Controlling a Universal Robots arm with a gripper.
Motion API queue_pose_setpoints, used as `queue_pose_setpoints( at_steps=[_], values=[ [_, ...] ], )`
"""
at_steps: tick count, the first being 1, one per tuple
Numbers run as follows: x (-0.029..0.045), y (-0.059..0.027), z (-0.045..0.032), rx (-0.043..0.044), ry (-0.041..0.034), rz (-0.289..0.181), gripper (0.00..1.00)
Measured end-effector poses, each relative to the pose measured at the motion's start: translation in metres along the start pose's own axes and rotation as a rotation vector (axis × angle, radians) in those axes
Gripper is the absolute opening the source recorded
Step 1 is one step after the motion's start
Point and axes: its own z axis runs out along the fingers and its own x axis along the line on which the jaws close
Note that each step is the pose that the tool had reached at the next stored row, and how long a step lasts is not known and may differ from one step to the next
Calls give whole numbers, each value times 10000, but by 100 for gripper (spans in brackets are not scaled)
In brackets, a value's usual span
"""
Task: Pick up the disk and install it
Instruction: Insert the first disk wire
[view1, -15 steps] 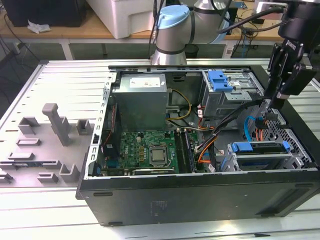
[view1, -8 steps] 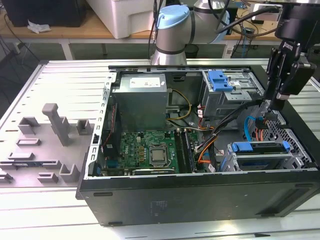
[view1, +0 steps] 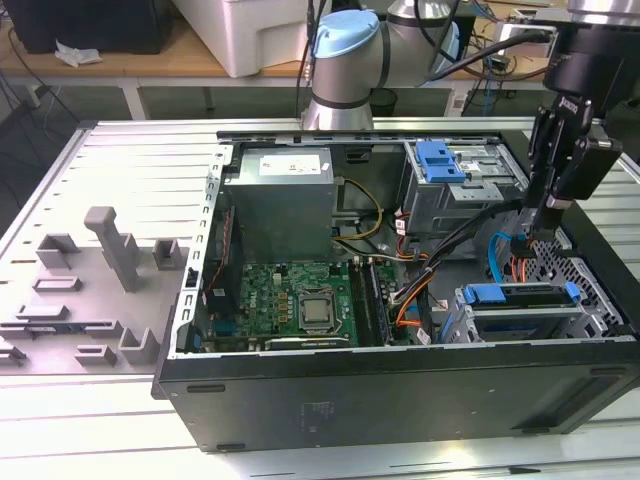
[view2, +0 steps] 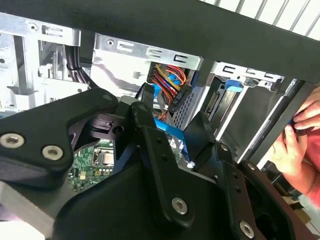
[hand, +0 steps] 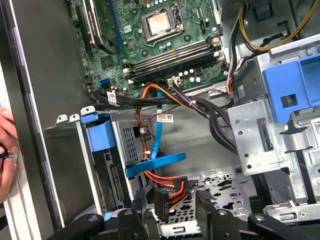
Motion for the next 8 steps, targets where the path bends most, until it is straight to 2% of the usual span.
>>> queue_pose_setpoints(
  at_steps=[1,2,3,4,6,8],
  values=[
    [-9,0,8,1,39,-2,52],
    [-27,5,12,6,168,-2,52],
    [-50,11,10,16,391,-3,52],
    [-67,15,8,23,564,-4,52],
    [-85,14,19,37,697,-3,52],
    [-93,10,31,48,742,-1,52]
  ],
)
